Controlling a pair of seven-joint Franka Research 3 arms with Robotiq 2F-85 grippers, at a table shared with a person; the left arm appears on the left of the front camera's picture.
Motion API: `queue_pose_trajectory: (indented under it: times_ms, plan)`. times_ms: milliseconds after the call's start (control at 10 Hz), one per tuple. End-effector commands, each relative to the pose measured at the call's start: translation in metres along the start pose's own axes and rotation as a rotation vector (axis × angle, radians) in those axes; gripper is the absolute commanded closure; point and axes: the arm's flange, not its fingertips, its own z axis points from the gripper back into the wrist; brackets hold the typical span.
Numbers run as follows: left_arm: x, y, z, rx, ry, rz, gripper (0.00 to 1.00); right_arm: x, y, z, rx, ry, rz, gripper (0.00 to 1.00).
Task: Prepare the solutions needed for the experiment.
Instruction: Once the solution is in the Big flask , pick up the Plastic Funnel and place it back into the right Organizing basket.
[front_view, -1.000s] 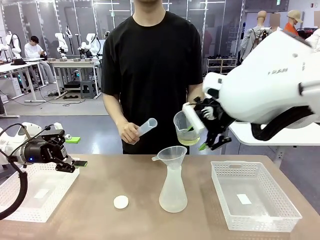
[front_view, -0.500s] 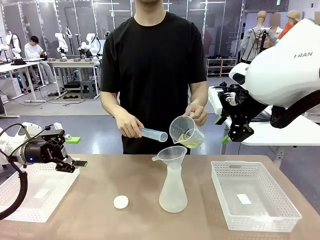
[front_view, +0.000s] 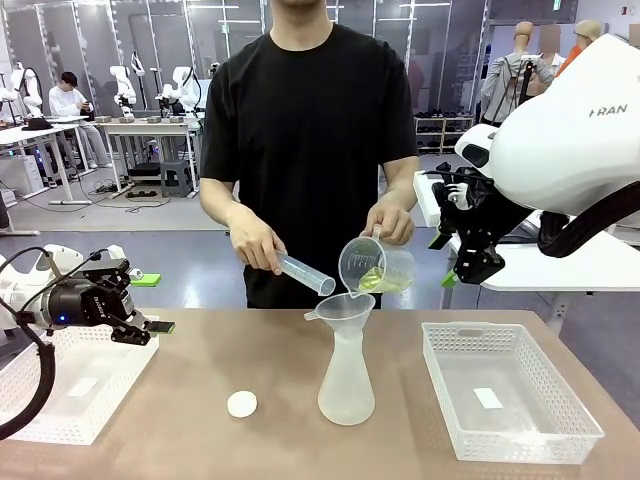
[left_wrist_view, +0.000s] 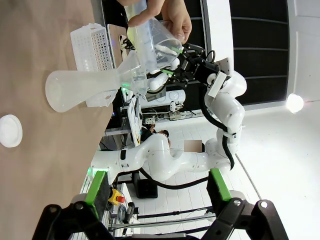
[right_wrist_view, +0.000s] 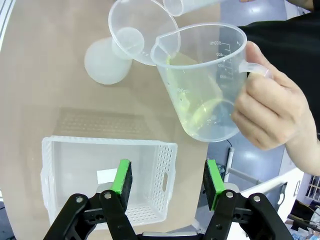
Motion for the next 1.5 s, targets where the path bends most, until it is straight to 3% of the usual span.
queue_pose_trajectory:
  times_ms: [0,100,300,600,700,900,1100,1400]
  plan:
    - [0.001,-0.002,-0.001,-0.015,-0.009,-0.005,0.0,-0.017,-0.01,-0.005,0.078,-0.06,-0.117,0.28]
    - [0.001,-0.002,-0.001,-0.015,-0.009,-0.005,0.0,-0.037,-0.015,-0.005,0.091,-0.078,-0.262,0.28]
    - [0.001,-0.002,-0.001,-0.015,-0.009,-0.005,0.0,-0.077,-0.008,-0.006,0.157,-0.15,-0.42,0.28]
    - [0.001,-0.002,-0.001,-0.015,-0.009,-0.005,0.0,-0.116,0.001,-0.017,0.445,-0.362,-0.915,0.28]
    - [0.001,-0.002,-0.001,-0.015,-0.009,-0.005,0.0,-0.13,0.002,-0.029,0.483,-0.376,-1.099,0.28]
    - [0.001,-0.002,-0.001,-0.015,-0.009,-0.005,0.0,-0.142,0.014,-0.044,0.591,-0.457,-1.285,0.28]
    - [0.001,-0.002,-0.001,-0.015,-0.009,-0.005,0.0,-0.148,0.023,-0.055,0.636,-0.44,-1.469,0.28]
    - [0.001,-0.002,-0.001,-0.015,-0.009,-0.005,0.0,-0.161,0.035,-0.072,0.736,-0.525,-1.694,0.28]
